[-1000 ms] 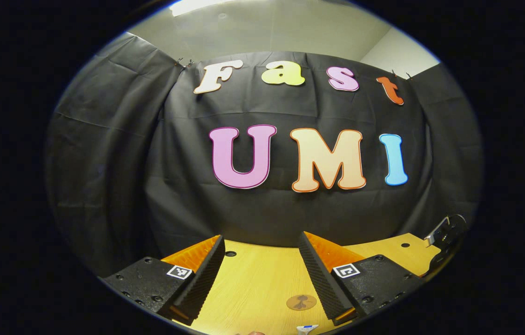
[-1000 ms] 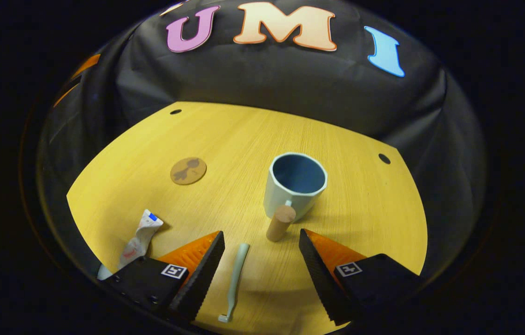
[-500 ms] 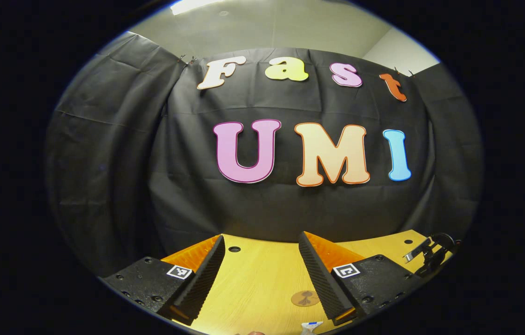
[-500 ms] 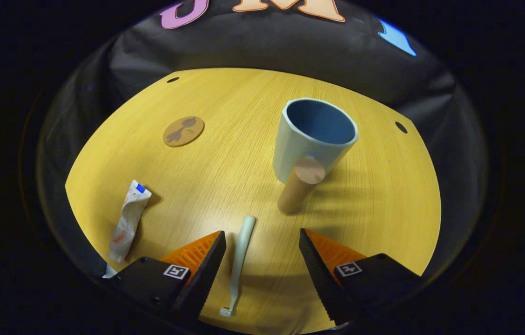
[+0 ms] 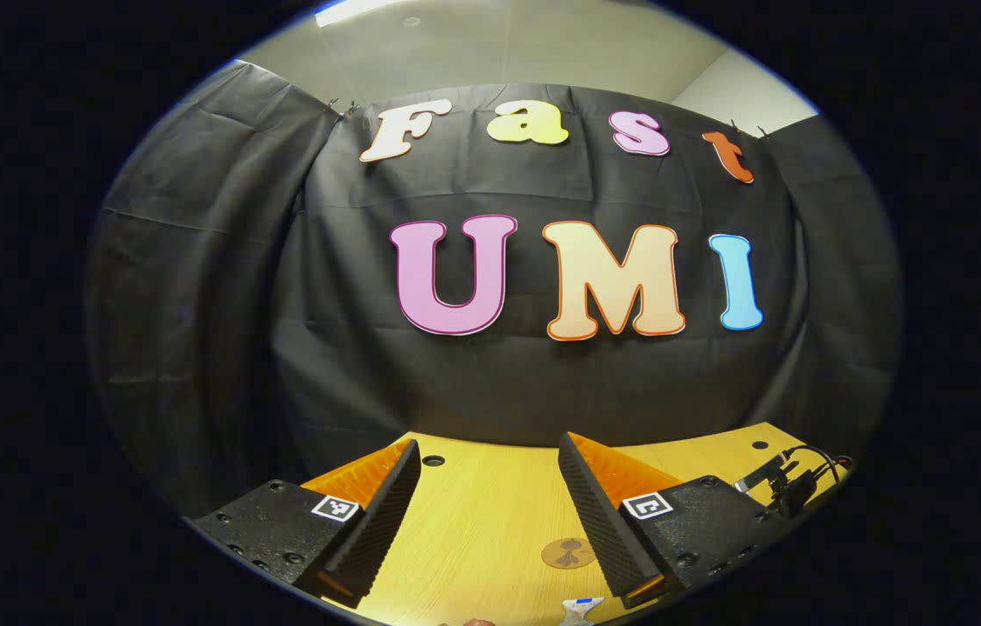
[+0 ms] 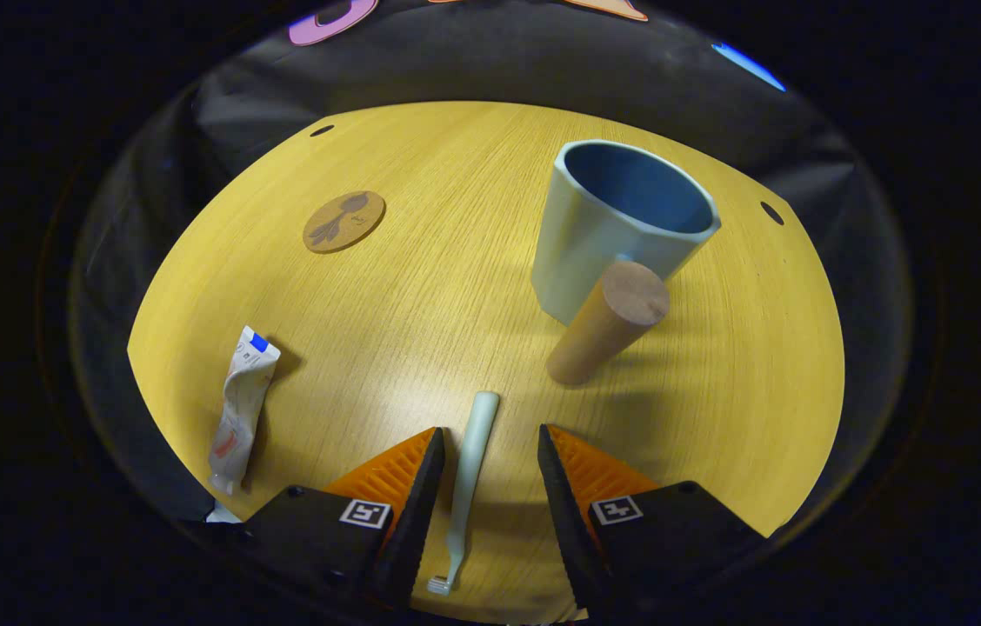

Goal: Put the toothbrush and toothpaste on the desktop into the cup, then pick up the cup and place it on the coaster on the desktop.

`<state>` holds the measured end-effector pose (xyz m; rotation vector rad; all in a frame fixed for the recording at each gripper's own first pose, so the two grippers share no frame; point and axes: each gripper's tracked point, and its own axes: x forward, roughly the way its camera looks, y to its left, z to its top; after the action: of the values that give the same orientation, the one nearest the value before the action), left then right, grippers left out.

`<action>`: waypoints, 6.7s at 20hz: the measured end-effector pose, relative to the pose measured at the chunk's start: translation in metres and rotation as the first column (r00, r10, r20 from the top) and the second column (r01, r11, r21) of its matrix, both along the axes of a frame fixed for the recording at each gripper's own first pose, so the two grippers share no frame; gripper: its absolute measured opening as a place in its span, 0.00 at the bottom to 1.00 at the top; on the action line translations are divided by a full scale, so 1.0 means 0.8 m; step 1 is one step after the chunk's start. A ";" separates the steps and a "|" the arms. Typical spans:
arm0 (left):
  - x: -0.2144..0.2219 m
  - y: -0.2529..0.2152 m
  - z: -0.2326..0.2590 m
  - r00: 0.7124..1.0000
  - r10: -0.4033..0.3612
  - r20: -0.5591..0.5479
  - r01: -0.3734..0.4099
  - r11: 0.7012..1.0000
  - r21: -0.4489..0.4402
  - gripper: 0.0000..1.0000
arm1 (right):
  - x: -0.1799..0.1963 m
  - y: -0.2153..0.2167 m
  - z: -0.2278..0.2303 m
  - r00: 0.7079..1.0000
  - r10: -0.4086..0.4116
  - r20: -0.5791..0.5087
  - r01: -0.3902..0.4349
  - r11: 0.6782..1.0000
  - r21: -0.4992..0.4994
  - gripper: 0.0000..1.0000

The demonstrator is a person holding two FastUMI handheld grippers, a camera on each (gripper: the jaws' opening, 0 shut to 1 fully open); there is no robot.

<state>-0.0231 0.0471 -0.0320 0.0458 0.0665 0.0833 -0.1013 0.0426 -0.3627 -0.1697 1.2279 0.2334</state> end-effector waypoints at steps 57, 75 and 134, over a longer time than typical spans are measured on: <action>-0.121 -0.110 -0.387 0.507 -0.260 -0.822 0.314 0.944 -0.105 0.87 | -0.005 0.004 0.001 0.999 -0.013 -0.031 0.015 0.998 0.068 0.06; -0.104 -0.103 -0.379 0.514 -0.310 -0.800 0.157 0.951 -0.268 0.02 | -0.010 0.010 0.002 1.000 0.000 0.029 -0.004 0.991 0.137 0.06; -0.025 -0.141 -0.168 0.802 -0.406 -0.438 0.338 0.913 -0.228 0.00 | 0.275 -0.033 0.203 0.719 -0.321 0.616 0.022 0.897 0.442 0.09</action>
<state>-0.0434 -0.0657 -0.1661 -0.0633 0.5609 -0.3354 0.1189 0.0161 -0.2004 0.2225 0.4276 0.2259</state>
